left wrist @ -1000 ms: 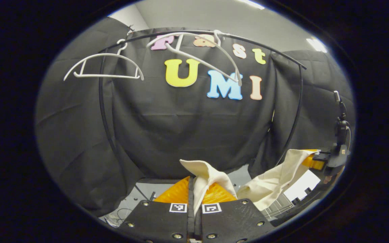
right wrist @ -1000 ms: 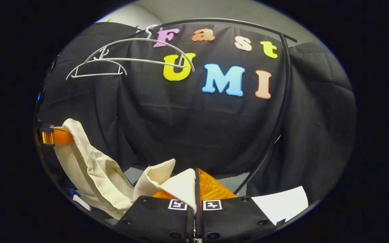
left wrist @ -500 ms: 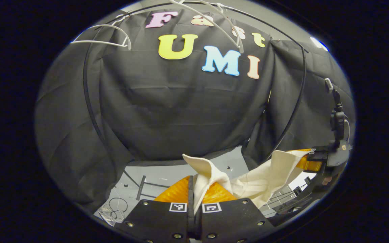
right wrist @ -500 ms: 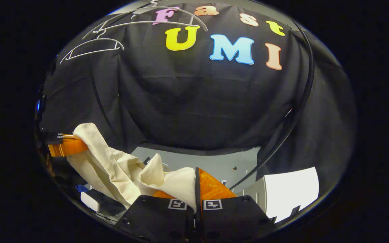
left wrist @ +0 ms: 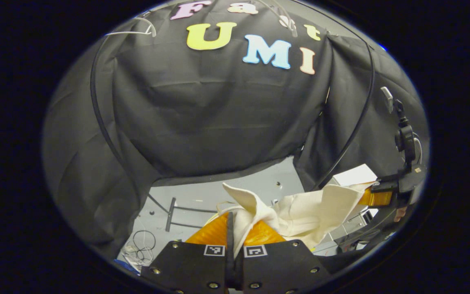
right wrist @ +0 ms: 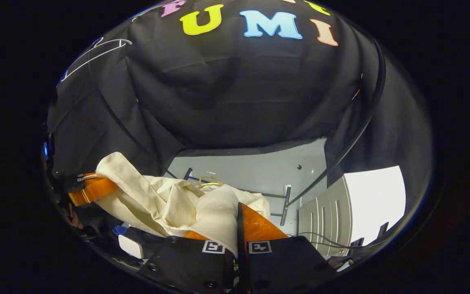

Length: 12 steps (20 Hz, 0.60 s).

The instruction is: Grasp the clothes on the hanger with both hands and then place them into the laundry hamper below.

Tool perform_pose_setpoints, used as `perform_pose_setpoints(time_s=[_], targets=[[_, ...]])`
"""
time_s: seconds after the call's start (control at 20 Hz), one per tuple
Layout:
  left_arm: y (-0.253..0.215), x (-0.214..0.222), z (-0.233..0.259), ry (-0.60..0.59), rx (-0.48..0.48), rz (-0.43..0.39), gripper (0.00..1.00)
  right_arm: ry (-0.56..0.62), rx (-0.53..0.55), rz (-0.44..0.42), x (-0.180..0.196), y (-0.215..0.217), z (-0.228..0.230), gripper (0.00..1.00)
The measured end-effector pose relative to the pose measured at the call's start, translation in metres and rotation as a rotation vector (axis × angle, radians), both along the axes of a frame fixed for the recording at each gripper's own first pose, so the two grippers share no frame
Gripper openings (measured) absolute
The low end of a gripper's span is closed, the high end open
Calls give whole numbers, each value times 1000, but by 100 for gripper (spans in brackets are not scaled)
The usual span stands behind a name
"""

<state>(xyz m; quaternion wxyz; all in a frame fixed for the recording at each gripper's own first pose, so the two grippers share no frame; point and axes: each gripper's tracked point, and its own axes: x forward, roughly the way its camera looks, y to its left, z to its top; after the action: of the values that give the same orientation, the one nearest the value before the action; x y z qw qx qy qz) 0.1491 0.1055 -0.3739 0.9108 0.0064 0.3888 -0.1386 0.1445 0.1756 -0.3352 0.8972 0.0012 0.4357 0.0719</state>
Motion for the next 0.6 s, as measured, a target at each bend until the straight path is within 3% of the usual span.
perform_pose_setpoints(time_s=[0.1, 0.15, 0.2, 0.35, 0.4, 0.45, 0.5, 0.6], targets=[[4, -3, -11, 33, 14, 1, 2, 33, 19, -11, 0, 2, -3, 13], [6, -5, -15, 43, 21, 4, 1, 43, 24, -18, 0, 0, -7, 22], [6, -6, -17, 52, 18, 1, 1, 45, 23, -30, 2, -2, -7, 6], [7, -18, -30, 90, 20, -4, 4, 60, 36, -44, 0, -2, -9, 34], [11, -17, -31, 83, 30, 4, 4, 61, 32, -48, 1, -6, -9, 36], [12, -17, -31, 77, 33, 11, 19, 63, 45, -45, -2, -3, -8, 32], [13, -19, -29, 78, 28, 13, 34, 65, 55, -42, -2, -1, -7, 45], [14, -27, -32, 86, 21, 26, 65, 48, 48, -51, -3, -8, -6, 82]])
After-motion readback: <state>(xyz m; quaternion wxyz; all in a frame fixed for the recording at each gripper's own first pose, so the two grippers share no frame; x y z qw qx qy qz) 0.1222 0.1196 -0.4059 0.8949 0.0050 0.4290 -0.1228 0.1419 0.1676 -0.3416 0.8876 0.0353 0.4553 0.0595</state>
